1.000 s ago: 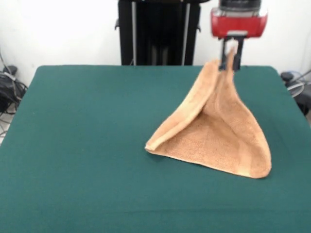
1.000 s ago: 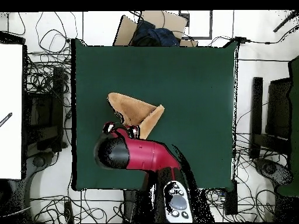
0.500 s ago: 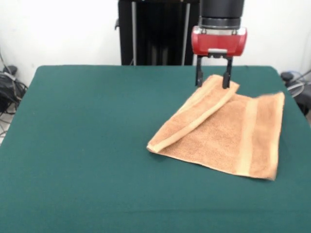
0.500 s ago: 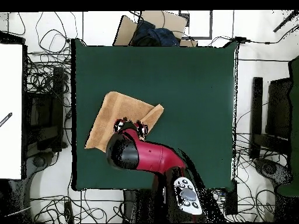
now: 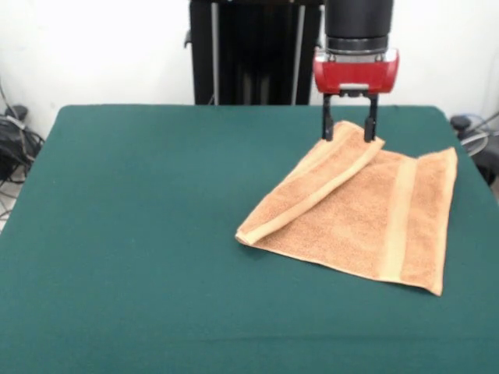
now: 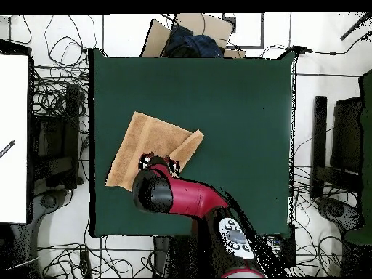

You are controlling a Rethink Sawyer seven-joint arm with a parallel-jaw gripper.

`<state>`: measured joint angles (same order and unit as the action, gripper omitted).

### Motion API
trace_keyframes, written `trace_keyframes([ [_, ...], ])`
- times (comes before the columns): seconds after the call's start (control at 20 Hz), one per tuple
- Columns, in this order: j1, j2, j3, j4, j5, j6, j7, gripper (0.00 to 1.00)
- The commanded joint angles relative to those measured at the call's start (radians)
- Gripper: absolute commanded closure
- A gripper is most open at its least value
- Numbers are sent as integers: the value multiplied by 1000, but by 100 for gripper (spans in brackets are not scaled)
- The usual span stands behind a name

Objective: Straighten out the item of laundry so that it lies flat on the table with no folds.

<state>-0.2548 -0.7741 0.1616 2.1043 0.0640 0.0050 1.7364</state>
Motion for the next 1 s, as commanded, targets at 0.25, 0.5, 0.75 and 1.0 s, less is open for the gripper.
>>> trace_keyframes([
  [0.25, 70, 70, -2, 29, 62, 10, 236, 0],
  [0.5, -19, 101, 41, 12, 34, 77, 173, 0],
  [0.75, -49, 114, 50, -12, 20, 108, 138, 0],
  [1.0, -64, 120, 48, -36, 5, 123, 113, 0],
])
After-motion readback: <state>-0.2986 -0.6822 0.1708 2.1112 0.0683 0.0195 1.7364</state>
